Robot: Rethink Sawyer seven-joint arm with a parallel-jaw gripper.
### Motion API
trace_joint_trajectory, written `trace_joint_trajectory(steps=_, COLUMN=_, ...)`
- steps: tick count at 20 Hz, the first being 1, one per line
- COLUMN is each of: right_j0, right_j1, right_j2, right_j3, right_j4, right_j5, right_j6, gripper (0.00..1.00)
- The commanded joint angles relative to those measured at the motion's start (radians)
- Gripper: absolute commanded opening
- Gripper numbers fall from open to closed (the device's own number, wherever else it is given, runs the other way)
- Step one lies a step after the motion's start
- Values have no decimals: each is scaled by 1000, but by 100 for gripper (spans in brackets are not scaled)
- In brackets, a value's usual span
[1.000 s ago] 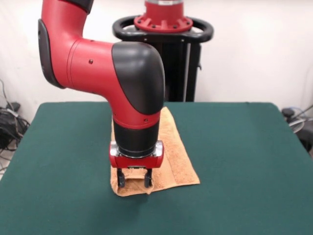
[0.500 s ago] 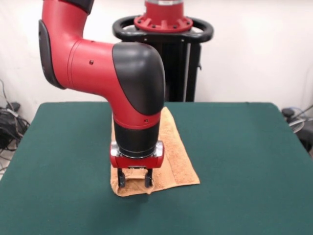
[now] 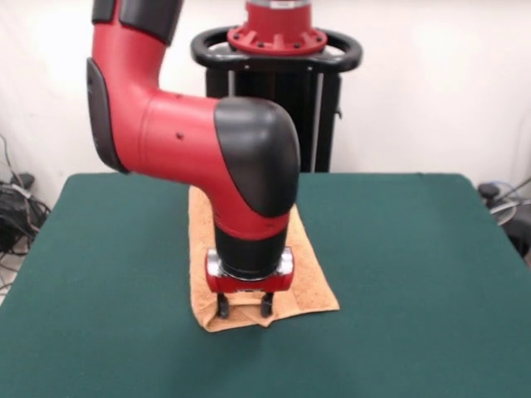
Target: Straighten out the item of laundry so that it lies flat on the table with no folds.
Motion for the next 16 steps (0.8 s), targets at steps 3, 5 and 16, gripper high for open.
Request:
trace_joint_trajectory(steps=3, right_j0=69, right_j1=180, right_j2=-65, right_j3=-74, right_j4=-104, right_j5=225, right_j6=92, gripper=100)
trace_joint_trajectory(steps=5, right_j0=81, right_j1=209, right_j2=-88, right_j3=-105, right_j4=-125, right_j5=267, right_j6=82, gripper=100)
trace_joint_trajectory(steps=16, right_j0=144, right_j1=413, right_j2=-194, right_j3=-403, right_j4=-214, right_j5=649, right_j6=78, gripper=100)
